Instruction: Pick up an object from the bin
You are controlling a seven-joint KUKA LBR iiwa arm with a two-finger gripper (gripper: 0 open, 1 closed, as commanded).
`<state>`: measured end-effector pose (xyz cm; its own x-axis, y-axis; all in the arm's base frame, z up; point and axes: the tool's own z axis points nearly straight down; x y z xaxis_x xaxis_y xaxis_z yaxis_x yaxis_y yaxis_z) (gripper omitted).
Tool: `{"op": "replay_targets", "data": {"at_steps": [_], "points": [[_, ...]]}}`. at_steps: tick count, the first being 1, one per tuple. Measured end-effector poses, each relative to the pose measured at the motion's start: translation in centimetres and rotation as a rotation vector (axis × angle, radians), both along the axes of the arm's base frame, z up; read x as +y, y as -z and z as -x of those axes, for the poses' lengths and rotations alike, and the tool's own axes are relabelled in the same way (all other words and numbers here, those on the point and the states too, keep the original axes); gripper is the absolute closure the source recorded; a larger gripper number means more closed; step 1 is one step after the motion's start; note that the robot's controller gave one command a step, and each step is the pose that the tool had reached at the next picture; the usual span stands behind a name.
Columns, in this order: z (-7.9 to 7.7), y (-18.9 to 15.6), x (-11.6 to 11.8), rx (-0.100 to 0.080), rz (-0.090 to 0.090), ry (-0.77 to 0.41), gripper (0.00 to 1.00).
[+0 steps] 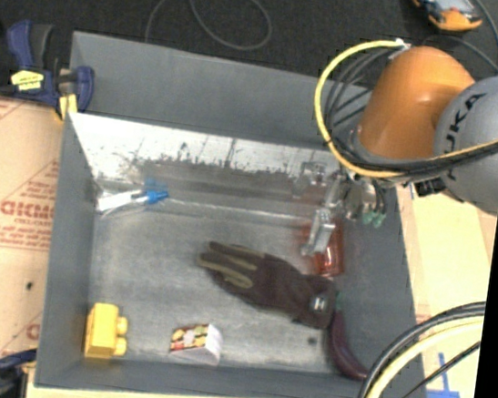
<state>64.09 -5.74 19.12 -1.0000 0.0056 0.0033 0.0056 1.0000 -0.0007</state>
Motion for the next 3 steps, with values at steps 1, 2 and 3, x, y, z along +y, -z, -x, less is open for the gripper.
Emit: {"op": "replay_targets", "data": {"at_steps": [1, 2, 3], "points": [[-0.1, -0.5, 0.0, -0.008, 0.001, -0.001, 0.00], [0.0, 2.6, 0.8, -0.017, 0.002, -0.005, 0.00], [0.1, 8.9, 1.7, -0.014, 0.000, 0.048, 0.00]]}}
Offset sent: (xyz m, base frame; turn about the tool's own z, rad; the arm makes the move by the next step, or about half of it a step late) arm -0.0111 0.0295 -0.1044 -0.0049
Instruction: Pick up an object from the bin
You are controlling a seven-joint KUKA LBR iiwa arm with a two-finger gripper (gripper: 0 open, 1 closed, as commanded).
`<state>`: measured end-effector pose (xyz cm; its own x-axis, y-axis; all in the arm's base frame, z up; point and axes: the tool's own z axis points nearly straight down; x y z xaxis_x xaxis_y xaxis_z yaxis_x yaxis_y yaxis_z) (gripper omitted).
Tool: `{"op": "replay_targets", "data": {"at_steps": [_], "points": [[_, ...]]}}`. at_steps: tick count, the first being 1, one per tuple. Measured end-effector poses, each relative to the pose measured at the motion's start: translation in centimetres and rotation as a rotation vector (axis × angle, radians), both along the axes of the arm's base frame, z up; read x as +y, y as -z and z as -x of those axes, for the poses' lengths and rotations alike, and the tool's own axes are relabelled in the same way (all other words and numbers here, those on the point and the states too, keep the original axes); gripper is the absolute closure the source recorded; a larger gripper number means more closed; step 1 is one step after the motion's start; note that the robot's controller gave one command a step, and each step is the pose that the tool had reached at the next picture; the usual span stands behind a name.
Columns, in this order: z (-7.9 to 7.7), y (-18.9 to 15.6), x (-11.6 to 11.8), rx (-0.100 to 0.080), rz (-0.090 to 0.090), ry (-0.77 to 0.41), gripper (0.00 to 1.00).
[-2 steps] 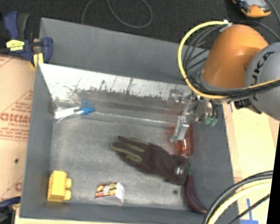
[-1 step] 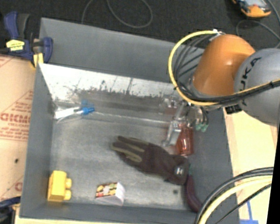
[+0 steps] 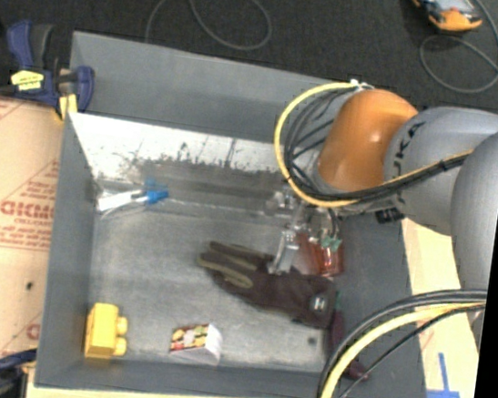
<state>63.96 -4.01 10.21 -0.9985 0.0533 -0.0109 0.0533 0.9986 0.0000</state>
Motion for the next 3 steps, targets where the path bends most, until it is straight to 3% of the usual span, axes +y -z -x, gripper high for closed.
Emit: {"op": "replay_targets", "data": {"at_steps": [1, 2, 3], "points": [[0.6, 3.0, 2.6, -0.008, 0.002, 0.067, 1.00], [0.6, 3.0, 2.6, -0.008, 0.002, 0.066, 1.00], [0.0, -15.5, 2.3, -0.022, 0.000, 0.159, 1.00]]}}
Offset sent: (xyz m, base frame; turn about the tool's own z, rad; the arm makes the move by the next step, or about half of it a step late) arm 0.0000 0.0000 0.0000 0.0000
